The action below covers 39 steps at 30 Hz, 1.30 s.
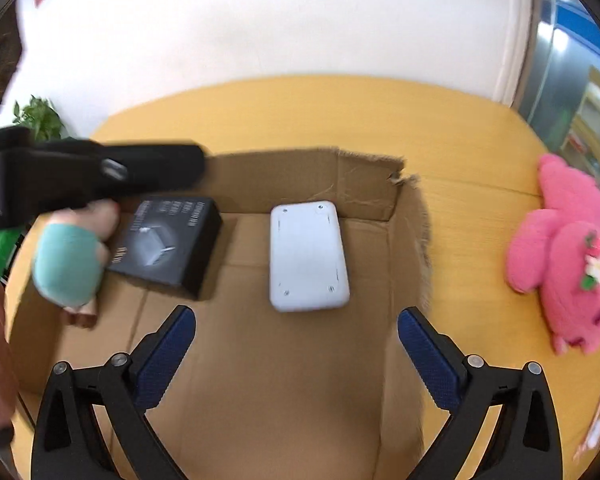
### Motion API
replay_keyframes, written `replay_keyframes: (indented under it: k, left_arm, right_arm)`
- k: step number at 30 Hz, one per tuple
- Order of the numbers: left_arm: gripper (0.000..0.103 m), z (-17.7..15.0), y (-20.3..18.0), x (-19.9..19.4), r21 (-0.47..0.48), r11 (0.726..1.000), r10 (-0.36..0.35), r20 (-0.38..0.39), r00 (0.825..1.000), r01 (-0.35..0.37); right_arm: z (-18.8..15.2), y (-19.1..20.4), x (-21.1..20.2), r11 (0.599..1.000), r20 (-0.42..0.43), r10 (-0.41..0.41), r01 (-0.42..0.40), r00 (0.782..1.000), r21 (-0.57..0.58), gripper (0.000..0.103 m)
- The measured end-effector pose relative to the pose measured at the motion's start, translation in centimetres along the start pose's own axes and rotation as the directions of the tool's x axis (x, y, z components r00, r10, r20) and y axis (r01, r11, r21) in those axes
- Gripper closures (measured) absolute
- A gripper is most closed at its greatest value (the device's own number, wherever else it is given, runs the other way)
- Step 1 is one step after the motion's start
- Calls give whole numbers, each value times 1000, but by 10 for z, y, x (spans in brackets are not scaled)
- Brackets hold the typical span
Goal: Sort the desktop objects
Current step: 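Withdraw the right gripper from the box toward the black sunglasses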
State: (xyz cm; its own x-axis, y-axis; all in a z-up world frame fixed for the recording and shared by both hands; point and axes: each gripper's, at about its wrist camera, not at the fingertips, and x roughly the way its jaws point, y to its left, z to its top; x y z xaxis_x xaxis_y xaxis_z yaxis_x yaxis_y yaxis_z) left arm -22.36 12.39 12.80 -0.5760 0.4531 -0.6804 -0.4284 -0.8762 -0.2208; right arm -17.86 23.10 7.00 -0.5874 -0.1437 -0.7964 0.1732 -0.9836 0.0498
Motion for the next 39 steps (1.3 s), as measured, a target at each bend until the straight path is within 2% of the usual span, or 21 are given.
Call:
replay_keyframes:
  k: [1, 3, 6, 10, 14, 16, 20, 21, 22, 24, 25, 26, 27, 28, 29, 30, 31, 32, 33, 35, 39]
  left_arm:
    - [40, -7, -5, -22, 36, 999, 39, 44, 998, -41]
    - [23, -26, -20, -67, 85, 986, 129, 154, 980, -143]
    - [21, -64, -35, -126, 72, 972, 195, 275, 942, -222]
    - [21, -115, -45, -180, 36, 980, 173, 333, 927, -196]
    - [21, -154, -51, -209, 16, 973, 212, 350, 912, -232]
    - [21, -169, -49, -218, -8, 972, 222, 347, 911, -234]
    - [24, -190, -48, -227, -34, 983, 180, 363, 914, -180]
    - [35, -194, -49, -230, -27, 986, 164, 364, 917, -166]
    - [60, -197, -50, -231, -21, 988, 150, 358, 922, -152]
    - [101, -201, -50, -228, -29, 987, 159, 323, 933, -158]
    - [100, -201, -49, -224, -43, 983, 184, 300, 936, -180]
    - [100, -204, -47, -222, -64, 979, 202, 290, 936, -192]
    - [100, -207, -44, -221, -84, 979, 200, 285, 937, -183]
    - [100, -208, -42, -220, -98, 980, 193, 279, 941, -172]
    - [96, -211, -40, -220, -110, 980, 192, 274, 942, -167]
    - [78, -212, -39, -220, -126, 977, 202, 268, 942, -174]
    - [47, -213, -37, -221, -136, 973, 217, 267, 939, -187]
    - [33, -215, -36, -222, -140, 970, 233, 272, 934, -201]
    - [22, -217, -36, -223, -143, 965, 254, 285, 924, -221]
    - [22, -219, -34, -222, -133, 960, 275, 283, 919, -246]
    - [22, -224, -28, -212, -146, 963, 256, 234, 938, -227]
  right_arm:
    - [-10, -3, -16, 1000, 18, -18, 18, 1000, -17, 0]
    - [-20, 9, -42, 996, 78, -58, 63, 995, -58, 0]
    - [-47, 43, -93, 996, 152, -35, 47, 988, -78, 0]
    - [-89, 51, -145, 996, 225, -5, 24, 974, -81, 0]
    - [-118, 65, -171, 995, 248, -11, 36, 969, -97, 0]
    - [-129, 69, -177, 993, 253, -24, 51, 967, -102, 0]
    - [-149, 71, -189, 997, 255, 1, 20, 967, -81, 0]
    - [-152, 72, -190, 997, 254, 2, 18, 967, -77, 0]
    - [-156, 72, -191, 997, 252, -4, 23, 968, -74, 0]
    - [-163, 73, -194, 997, 251, -4, 23, 968, -72, 0]
    - [-167, 74, -196, 997, 259, 11, 8, 966, -74, 2]
    - [-170, 75, -199, 996, 265, 33, -12, 964, -84, 21]
    - [-170, 75, -199, 996, 259, 44, -20, 965, -92, 62]
    - [-171, 76, -199, 995, 247, 44, -21, 968, -96, 74]
    - [-171, 78, -197, 995, 235, 45, -21, 971, -101, 75]
    - [-171, 79, -194, 994, 225, 43, -19, 973, -108, 68]
    - [-171, 79, -191, 994, 214, 37, -14, 976, -110, 54]
    - [-172, 79, -189, 994, 209, 31, -9, 977, -105, 15]
    - [-173, 79, -190, 995, 222, 28, -7, 975, -95, 1]
    - [-174, 79, -191, 996, 237, 46, -25, 970, -91, 0]
    - [-173, 82, -180, 994, 207, 50, -28, 977, -106, 0]
